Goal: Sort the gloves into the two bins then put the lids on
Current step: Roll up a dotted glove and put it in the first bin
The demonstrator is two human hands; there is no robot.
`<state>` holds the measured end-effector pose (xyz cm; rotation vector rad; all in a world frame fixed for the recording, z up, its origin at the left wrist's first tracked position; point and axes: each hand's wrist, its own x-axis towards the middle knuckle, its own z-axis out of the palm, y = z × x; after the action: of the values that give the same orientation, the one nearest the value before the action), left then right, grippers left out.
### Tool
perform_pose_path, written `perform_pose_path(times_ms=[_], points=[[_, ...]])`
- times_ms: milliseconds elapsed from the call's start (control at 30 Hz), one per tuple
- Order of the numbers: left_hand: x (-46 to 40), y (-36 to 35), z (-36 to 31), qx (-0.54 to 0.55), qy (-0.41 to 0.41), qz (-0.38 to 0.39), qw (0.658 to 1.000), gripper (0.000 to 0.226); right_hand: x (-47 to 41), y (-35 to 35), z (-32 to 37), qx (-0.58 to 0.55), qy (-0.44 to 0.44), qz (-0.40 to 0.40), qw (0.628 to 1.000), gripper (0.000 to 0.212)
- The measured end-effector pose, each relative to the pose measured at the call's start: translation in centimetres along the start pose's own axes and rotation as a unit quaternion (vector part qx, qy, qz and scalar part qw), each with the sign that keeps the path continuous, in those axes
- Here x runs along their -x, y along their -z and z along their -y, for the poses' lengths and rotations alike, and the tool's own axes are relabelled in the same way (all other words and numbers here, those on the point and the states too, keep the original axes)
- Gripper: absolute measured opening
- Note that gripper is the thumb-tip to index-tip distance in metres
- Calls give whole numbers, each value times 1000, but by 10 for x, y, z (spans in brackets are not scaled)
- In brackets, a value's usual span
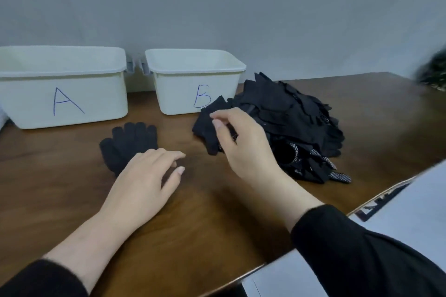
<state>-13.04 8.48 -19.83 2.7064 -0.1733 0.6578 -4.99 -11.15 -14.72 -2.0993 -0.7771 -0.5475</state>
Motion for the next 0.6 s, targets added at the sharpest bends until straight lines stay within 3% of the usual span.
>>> perform_pose_path(times_ms=[167,367,500,600], points=[[-17,-19,-32,54,-6,0,999,38,-22,77,-34,92,-79,-15,993,21],[-24,-30,-49,96,-12,1,995,39,-9,131,-94,186,-253,-40,949,25],[-23,-29,-43,100,-8,13,995,39,8,139,-116,156,-370,-3,916,54],[-21,-28,-42,105,-3,11,994,40,13,139,-125,90,-433,-3,897,59]])
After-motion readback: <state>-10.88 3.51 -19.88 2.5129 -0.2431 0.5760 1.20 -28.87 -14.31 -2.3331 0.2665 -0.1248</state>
